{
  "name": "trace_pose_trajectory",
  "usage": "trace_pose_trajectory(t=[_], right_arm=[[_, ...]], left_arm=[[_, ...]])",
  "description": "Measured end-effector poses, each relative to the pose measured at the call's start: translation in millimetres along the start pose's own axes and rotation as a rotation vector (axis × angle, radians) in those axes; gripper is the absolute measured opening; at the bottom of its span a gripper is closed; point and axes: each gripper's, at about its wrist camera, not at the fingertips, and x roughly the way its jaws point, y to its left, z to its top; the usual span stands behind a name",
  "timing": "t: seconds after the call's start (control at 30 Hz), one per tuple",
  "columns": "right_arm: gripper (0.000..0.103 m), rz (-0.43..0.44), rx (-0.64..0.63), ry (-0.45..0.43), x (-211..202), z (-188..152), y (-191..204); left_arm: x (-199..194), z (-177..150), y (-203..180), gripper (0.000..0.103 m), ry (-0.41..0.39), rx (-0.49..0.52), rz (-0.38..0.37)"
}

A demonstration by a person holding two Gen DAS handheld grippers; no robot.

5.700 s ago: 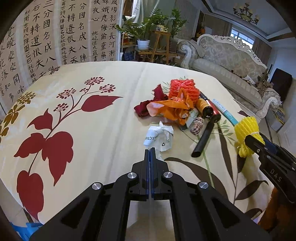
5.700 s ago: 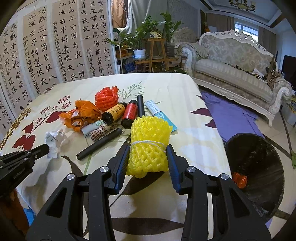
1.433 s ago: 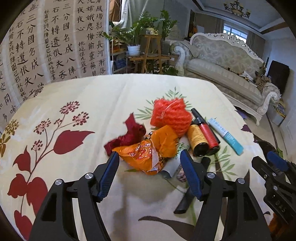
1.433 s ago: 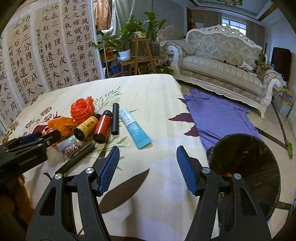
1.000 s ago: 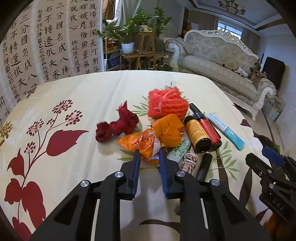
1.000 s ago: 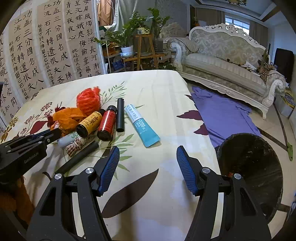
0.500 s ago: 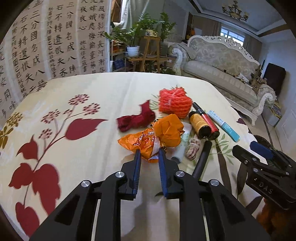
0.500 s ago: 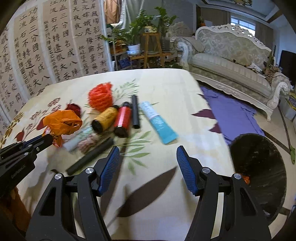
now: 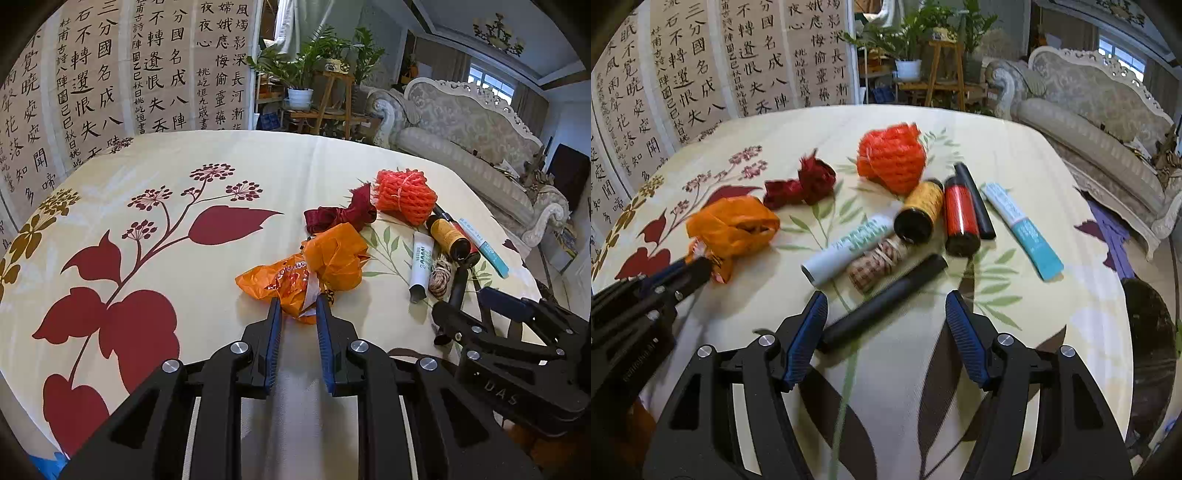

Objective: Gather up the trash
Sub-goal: 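Grasp the orange wrapper with the left tool, then grasp the black tube with the right tool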

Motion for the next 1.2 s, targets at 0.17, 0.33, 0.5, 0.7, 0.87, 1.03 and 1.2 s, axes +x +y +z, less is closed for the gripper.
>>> trace_pose_trajectory(t=[0.17, 0.33, 0.5, 0.7, 0.87, 1.03, 1.2], right_arm=[[0.053, -0.024, 0.007, 0.001, -4.1, -8.4, -17.2], [0.053, -0.072, 0.014, -0.001, -8.1, -16.6, -31.9], [0.053, -0.082, 0.030, -0.001, -10.5, -20.3, -41.4], [0.044, -0.049, -0.006, -0.020, -10.9, -14.1, -28.9], [0.033, -0.029, -0.029, -0.023, -4.2, -6.3, -22.9], [0.014, -0.007, -0.037, -0.002, 3.6, 0.8, -22.7], [0.013, -0.017, -0.033, -0.003, 0.7, -1.2, -33.7]], left_arm=[[3.2, -3.4, 4.6, 0.018, 0.009, -0.022, -0.018], [7.2, -6.5, 11.2, 0.010, 0.038, -0.061, -0.056], [3.4, -6.8, 12.5, 0.010, 0.033, -0.069, -0.081], [-4.7, -5.4, 7.2, 0.029, 0.007, -0.036, -0.075], [-13.1, -3.2, 3.8, 0.049, -0.018, -0.008, -0.057], [-16.9, 11.3, -4.4, 0.074, -0.078, 0.056, -0.029], [5.0, 24.0, -12.3, 0.074, -0.019, 0.102, -0.038]])
